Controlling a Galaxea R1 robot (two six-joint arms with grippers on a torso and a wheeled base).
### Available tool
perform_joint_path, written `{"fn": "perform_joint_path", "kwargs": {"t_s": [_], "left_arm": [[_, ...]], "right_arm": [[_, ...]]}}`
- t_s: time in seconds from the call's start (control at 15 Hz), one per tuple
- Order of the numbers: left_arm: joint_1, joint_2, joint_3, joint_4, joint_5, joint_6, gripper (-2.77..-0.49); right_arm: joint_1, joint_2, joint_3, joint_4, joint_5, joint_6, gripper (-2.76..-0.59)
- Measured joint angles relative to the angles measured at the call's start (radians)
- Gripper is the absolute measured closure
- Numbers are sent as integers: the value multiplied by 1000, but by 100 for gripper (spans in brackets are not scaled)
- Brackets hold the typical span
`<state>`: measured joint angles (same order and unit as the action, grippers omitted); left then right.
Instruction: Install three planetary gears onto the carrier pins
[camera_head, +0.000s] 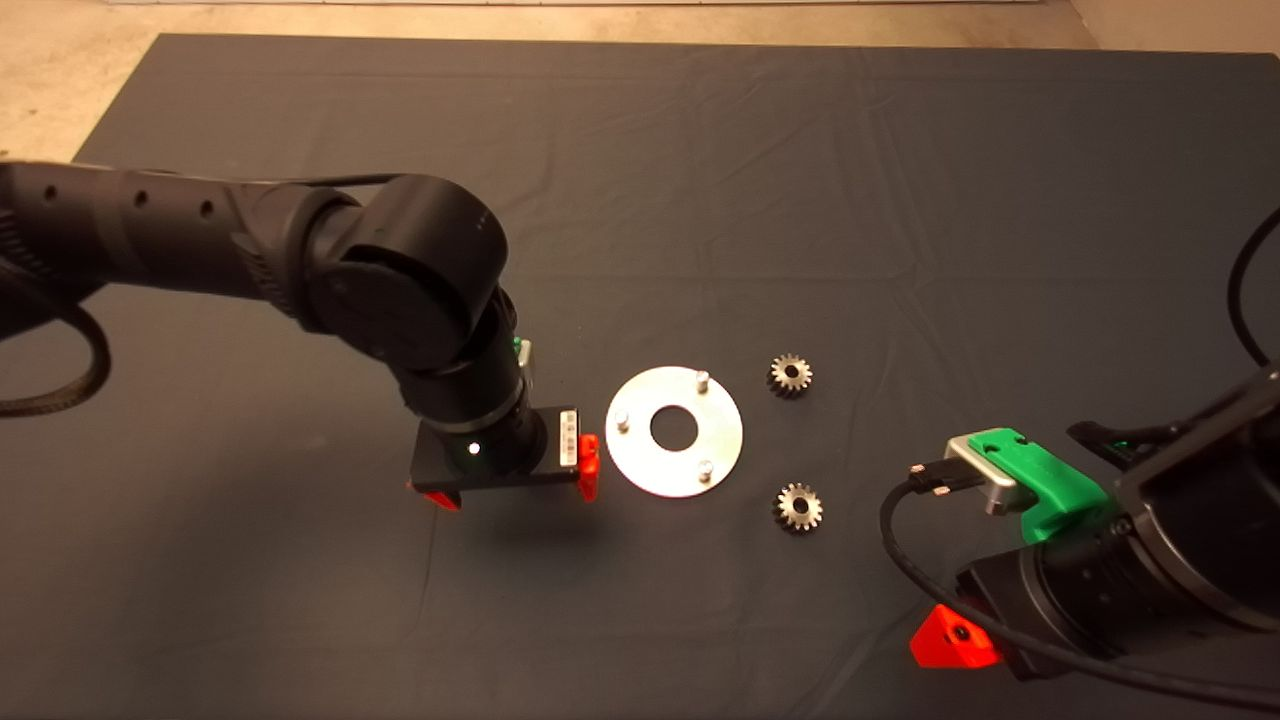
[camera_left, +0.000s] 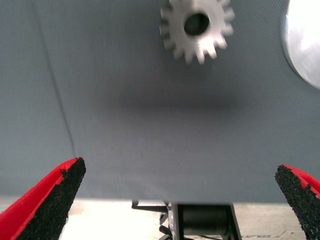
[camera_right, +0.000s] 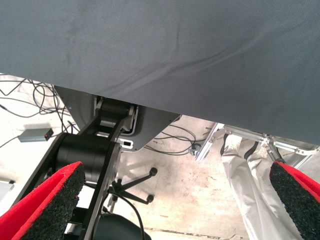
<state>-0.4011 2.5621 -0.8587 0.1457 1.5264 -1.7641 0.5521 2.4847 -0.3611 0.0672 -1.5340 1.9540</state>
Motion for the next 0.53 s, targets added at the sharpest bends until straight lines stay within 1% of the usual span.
{"fn": "perform_joint_path", "kwargs": {"t_s": [0.13, 0.2, 0.33, 0.53], "left_arm": [[26, 0, -46, 18, 0, 56, -277], [30, 0, -66, 23, 0, 80, -277], [32, 1, -107, 39, 0, 126, -277], [41, 7, -184, 49, 0, 190, -277]], "right_arm": [[0, 0, 0, 0, 0, 0, -275], [0, 0, 0, 0, 0, 0, -275], [0, 0, 0, 0, 0, 0, -275], [0, 0, 0, 0, 0, 0, -275]]}}
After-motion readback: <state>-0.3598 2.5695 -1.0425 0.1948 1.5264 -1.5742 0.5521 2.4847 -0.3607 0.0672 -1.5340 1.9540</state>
